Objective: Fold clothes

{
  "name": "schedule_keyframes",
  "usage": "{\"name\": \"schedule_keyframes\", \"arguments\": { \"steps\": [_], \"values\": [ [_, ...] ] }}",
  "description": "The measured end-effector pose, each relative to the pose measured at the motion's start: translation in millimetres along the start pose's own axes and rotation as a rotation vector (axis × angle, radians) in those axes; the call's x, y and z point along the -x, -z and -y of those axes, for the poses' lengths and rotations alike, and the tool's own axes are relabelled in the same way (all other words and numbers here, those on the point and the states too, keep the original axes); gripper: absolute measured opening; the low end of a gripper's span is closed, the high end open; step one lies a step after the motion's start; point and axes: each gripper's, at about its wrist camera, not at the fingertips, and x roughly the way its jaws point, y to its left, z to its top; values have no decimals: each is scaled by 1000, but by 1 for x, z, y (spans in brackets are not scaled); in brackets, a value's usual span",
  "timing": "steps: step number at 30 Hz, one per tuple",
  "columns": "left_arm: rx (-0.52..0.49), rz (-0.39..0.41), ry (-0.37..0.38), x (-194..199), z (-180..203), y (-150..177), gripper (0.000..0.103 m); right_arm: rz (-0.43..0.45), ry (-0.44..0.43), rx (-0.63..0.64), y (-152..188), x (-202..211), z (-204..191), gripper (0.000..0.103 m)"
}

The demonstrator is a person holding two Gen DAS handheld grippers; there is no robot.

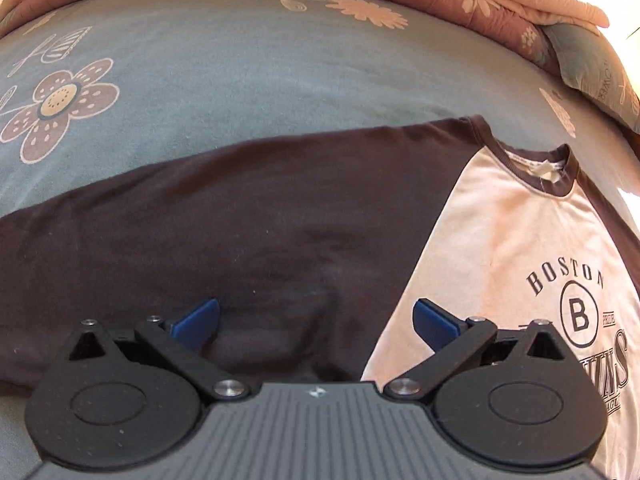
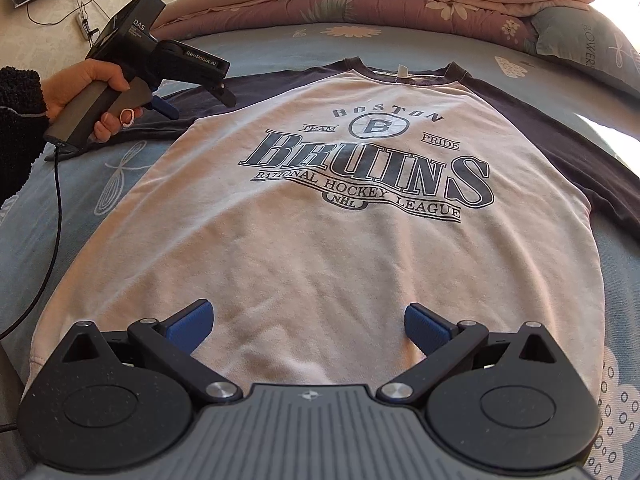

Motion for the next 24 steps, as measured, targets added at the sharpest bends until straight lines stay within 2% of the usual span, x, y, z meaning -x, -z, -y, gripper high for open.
{"name": "schedule_keyframes", "arguments": {
  "steps": [2, 4, 11, 18, 24],
  "values": [
    [40, 4, -4, 12, 1, 1, 102, -5, -4, -11, 0, -1, 1, 103],
    [41, 33, 28, 32, 8, 2, 102, -4, -3, -18, -1, 0, 2, 103],
    [-49, 79, 153, 92, 58, 30, 102, 21, -6, -25, -2, 6, 4, 103],
    [-75, 55, 221, 98, 89, 86, 102, 52, -15, -6, -1, 16, 1, 103],
    [-30, -3, 229, 81, 85, 131, 102, 43, 17, 13, 0, 15, 3, 103]
  ]
}}
